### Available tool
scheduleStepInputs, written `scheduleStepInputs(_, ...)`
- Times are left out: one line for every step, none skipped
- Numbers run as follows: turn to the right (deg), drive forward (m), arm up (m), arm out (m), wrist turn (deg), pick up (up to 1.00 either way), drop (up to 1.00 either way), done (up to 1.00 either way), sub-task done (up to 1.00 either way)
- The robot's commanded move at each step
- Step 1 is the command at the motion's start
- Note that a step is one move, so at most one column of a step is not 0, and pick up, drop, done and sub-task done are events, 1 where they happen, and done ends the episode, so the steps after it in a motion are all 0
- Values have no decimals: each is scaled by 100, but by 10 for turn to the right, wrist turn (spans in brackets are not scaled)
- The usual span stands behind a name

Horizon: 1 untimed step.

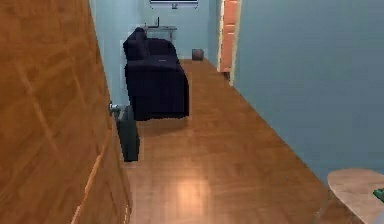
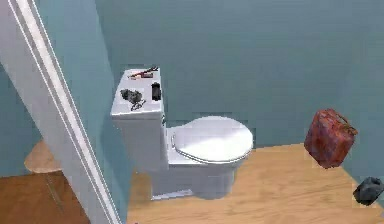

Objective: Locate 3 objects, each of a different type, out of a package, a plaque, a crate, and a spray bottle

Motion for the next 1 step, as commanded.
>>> scheduleStepInputs(0,90,0,0,0,0,0,0,0)
